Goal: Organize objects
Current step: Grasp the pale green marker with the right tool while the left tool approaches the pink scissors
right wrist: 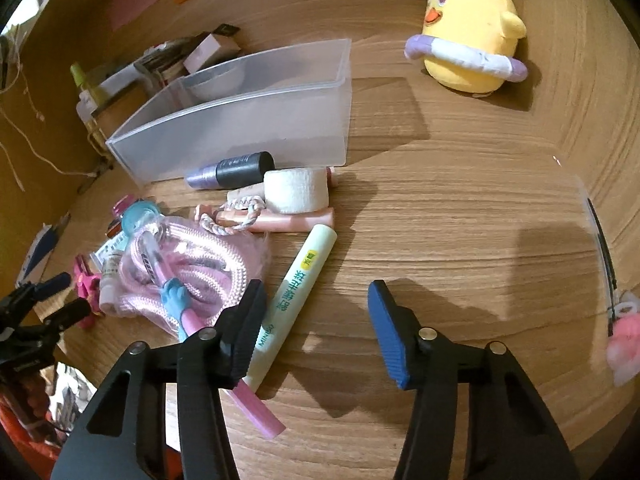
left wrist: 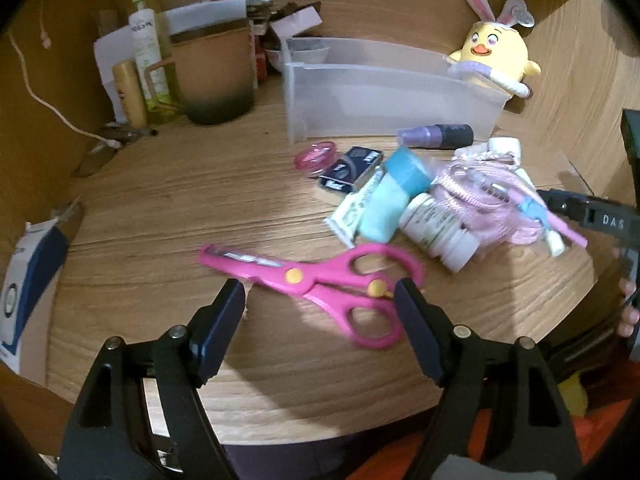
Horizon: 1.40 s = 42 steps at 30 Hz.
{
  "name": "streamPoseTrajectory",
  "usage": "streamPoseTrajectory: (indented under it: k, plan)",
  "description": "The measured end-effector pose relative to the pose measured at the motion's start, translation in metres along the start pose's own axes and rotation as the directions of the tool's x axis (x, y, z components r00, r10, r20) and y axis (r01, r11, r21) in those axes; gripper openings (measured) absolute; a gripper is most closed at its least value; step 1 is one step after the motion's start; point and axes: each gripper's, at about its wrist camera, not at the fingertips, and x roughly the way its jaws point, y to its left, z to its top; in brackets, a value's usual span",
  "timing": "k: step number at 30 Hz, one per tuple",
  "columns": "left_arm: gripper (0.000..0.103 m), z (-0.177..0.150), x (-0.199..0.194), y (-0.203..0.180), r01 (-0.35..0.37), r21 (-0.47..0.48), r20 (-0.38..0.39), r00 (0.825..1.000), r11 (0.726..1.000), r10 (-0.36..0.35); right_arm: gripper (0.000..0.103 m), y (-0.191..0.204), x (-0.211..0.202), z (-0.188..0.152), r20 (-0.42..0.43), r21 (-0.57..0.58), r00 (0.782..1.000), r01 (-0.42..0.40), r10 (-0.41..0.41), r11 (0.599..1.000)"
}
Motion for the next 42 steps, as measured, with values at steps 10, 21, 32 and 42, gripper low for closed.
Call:
streamPoseTrajectory:
  k: [10, 21, 32, 42]
  plan:
    - [0.077, -0.012, -0.007, 0.03, -0.116, 0.011, -0.026, 0.993, 0.993, 0.116, 0.026, -0.008, 0.001, 0.002, -0.009, -0.051, 0.998, 0.059, -0.06, 0.997]
    - [0.077, 0.009, -0.008, 0.027, 0.008, -0.069, -0.017, 1.0, 0.998, -0.009, 0.018, -0.018, 0.0, 0.003, 0.015, -0.039, 0.997, 0.082, -0.082, 0.996]
    - [0.078, 0.001, 0.009, 0.021, -0.042, -0.034, -0.044, 0.998, 0.999, 0.04, 0.053, -0.017, -0.001, 0.002, 0.007, -0.021, 0.999, 0.043, -0.043, 0.999]
    - [0.066, 0.0, 0.0, 0.06, -0.08, -0.065, -0.072, 0.995, 0.995, 0.075, 0.045, -0.021, -0.003, -0.001, 0.018, -0.068, 0.995, 0.104, -0.103, 0.992]
